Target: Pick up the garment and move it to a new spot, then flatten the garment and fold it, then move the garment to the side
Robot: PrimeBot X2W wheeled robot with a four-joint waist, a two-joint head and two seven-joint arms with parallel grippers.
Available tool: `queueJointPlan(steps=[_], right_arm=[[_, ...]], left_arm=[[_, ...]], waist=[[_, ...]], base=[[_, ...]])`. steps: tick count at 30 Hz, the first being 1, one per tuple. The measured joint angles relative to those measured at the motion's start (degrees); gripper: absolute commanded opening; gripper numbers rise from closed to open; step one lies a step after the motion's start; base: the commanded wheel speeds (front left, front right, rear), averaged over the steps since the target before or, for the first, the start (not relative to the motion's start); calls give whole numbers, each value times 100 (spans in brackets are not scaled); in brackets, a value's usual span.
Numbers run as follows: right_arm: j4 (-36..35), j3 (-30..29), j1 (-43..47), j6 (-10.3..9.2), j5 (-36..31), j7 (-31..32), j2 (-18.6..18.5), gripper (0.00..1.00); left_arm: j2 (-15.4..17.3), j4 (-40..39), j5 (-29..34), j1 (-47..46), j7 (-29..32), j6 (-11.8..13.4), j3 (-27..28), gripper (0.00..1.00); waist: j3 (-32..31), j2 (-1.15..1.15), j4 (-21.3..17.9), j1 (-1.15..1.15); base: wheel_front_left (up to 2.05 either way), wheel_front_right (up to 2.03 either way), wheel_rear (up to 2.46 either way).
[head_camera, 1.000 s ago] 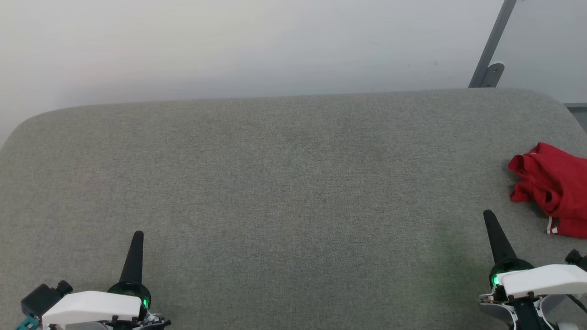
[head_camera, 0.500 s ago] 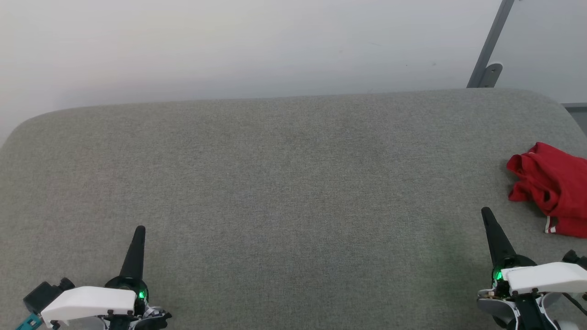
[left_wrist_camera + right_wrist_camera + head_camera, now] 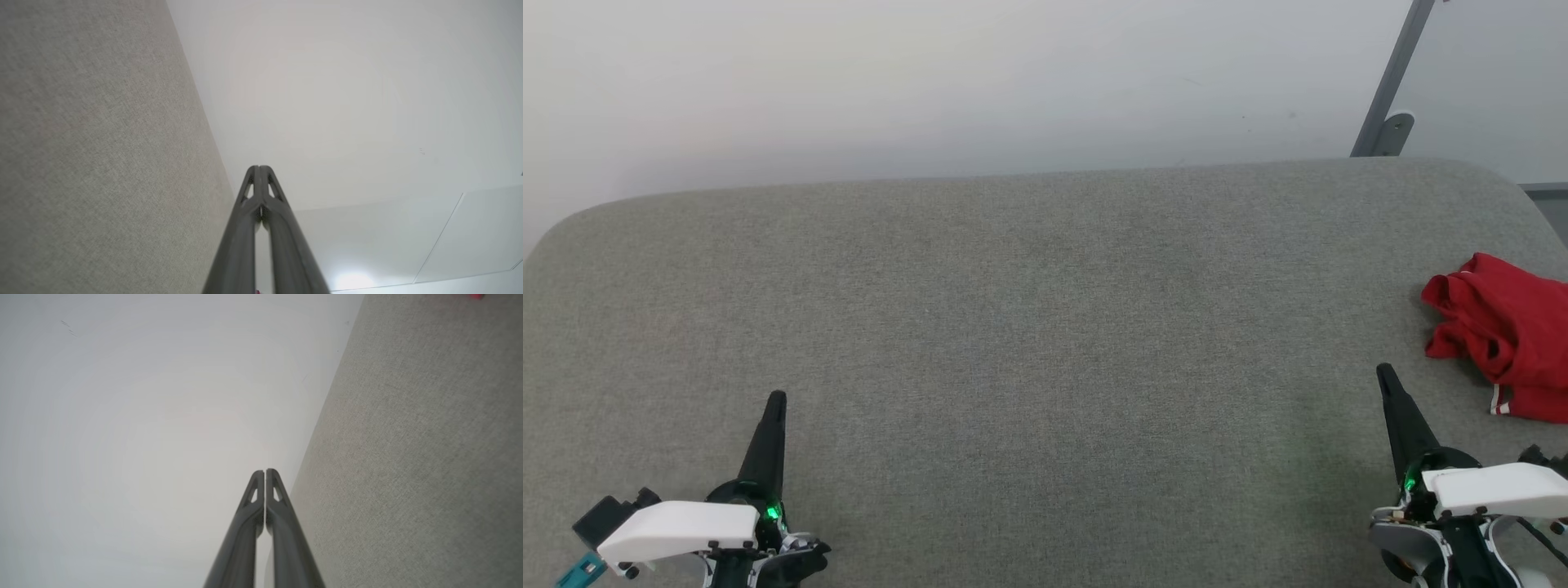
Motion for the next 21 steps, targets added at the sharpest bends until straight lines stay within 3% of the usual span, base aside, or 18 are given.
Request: queueJointPlan(steps=[21], right_arm=[[91, -16, -112, 0, 835, 125, 49, 0]], left_arm=[[-75, 83, -735, -201, 241, 0, 83, 0]], waist=[[-18, 0, -34, 0]], base=[[0, 0, 0]])
